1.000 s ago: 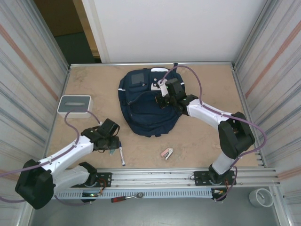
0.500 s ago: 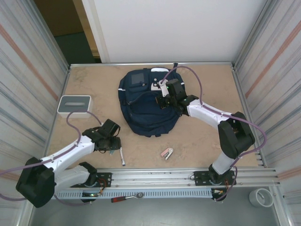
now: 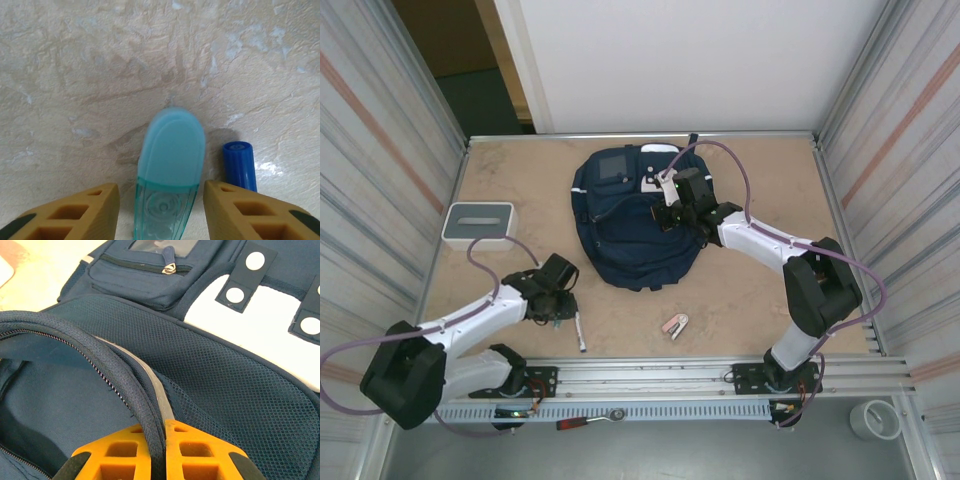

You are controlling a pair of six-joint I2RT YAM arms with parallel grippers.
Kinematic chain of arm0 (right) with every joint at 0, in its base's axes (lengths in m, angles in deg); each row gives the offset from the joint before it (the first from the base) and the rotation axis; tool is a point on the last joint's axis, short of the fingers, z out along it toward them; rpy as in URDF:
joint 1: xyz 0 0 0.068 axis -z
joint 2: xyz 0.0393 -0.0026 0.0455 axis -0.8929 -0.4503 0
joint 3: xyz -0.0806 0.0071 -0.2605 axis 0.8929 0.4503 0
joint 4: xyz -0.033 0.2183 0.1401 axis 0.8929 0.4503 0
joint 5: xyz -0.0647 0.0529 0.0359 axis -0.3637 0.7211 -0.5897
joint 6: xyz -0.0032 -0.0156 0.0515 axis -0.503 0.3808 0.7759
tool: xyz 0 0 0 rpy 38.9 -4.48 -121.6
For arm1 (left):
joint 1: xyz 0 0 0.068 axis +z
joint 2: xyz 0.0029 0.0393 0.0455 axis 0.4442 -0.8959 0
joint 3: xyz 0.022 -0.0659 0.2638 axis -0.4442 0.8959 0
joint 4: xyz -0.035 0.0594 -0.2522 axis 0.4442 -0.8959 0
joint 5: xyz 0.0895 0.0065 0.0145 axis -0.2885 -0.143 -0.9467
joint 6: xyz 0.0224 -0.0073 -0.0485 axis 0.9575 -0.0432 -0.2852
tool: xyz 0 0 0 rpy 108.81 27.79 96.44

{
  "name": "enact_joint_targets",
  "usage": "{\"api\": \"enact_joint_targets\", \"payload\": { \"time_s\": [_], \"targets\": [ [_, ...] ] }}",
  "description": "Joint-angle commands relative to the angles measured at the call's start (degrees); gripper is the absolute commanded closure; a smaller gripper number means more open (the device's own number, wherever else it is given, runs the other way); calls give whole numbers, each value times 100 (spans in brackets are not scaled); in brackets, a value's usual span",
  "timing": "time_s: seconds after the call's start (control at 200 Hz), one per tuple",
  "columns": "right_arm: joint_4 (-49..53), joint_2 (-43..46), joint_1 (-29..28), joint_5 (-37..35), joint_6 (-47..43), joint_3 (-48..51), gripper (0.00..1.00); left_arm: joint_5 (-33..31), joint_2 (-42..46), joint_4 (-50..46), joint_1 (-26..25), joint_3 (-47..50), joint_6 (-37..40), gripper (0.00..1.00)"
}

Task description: Pack the student bag

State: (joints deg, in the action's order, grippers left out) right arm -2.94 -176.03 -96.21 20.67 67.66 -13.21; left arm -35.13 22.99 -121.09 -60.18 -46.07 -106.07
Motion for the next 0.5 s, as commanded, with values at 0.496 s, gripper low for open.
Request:
{"api": "enact_joint_targets", "payload": {
  "time_s": [0.496],
  "targets": [
    [-48,20,37,-41,153,58,100,-417,351,316,119,134,-102,75]
  ]
}}
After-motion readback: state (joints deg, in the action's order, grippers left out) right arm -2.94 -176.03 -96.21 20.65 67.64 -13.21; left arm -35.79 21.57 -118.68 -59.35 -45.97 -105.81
